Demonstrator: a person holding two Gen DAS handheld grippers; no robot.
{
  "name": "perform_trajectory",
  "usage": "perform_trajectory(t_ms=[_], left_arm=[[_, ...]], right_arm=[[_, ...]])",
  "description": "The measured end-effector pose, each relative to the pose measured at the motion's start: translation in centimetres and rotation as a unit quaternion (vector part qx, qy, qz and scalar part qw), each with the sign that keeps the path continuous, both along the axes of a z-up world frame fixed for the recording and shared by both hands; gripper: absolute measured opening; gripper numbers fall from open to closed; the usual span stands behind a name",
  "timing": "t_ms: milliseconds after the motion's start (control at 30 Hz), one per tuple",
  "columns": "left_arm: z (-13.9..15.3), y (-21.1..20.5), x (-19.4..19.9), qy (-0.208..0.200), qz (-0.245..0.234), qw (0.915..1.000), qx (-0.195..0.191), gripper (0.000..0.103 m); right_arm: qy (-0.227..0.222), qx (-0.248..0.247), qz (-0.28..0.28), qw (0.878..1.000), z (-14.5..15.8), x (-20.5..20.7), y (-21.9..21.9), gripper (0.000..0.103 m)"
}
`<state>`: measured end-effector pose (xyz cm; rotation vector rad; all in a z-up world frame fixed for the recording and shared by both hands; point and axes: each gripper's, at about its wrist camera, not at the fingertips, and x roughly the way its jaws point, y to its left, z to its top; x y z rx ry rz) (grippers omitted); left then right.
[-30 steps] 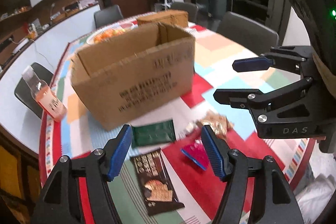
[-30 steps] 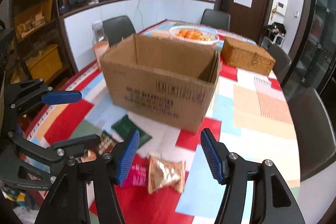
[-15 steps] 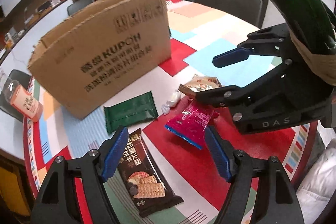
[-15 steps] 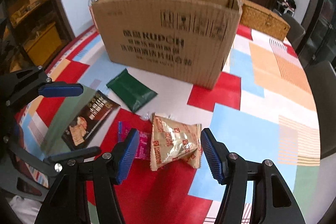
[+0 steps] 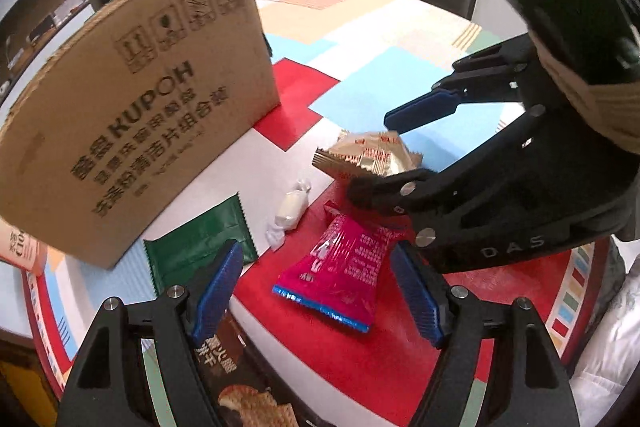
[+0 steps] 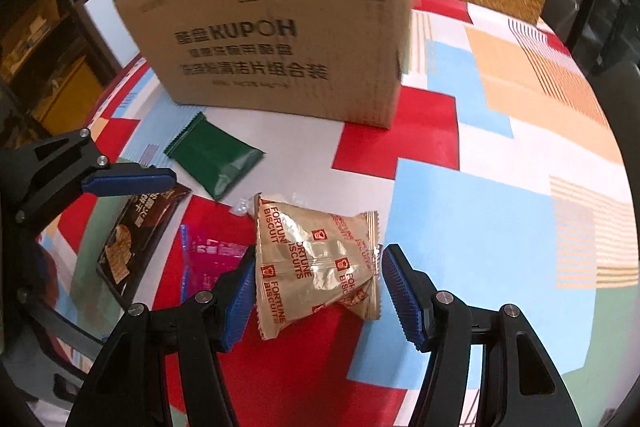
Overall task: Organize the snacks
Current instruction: 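Grasp the pink snack pack with the left gripper while the right grasps the gold biscuit bag, then carry the pink pack and biscuit bag over the box and open both grippers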
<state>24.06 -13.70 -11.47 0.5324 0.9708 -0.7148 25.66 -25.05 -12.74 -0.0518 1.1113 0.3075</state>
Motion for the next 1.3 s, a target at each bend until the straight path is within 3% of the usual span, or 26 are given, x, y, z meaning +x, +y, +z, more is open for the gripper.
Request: perform_trajectory(t_ms=[167,433,667,933,1000,1067,1300], left_arm=[[-1.0,-1.0,0.5,0.01,-0.005,0.9999,0.005,0.074],[-2.6,-1.2,1.6,0.05,0.015,0.9986,-0.002,0.038],[-2.0,0.2,2.0,0.068,0.07,0.9943,-0.043,0.036],[-1.2,1.9,3.2,0.074,0.156,0.9806,-0.092,0.036],[-1.0,2.2,3.3,0.075,0.168,0.9778,-0.1,0.036],[-0.9,2.3,3.5,0.078,0.178,0.9744,-0.113,0.036],[0.5,2.7,3.3,0.066,0.194,0.9695,-0.135,0.036]], right_arm=[[0.005,-0.003,-0.01,1.0,-0.6,-0.1,-1.1,0.061],[0.006,-0.006,-0.014,1.0,-1.2,0.1,-1.9,0.058],[-0.006,-0.019,-0.013,1.0,-1.1,0.2,-1.7,0.058],[-0.027,-0.041,-0.014,0.999,-0.6,0.6,-1.2,0.058],[-0.03,-0.042,-0.017,0.999,-0.5,0.6,-1.3,0.058],[-0.034,-0.041,-0.017,0.998,-0.4,0.6,-1.4,0.05],[-0.04,-0.033,-0.027,0.998,0.3,0.0,-1.8,0.046]])
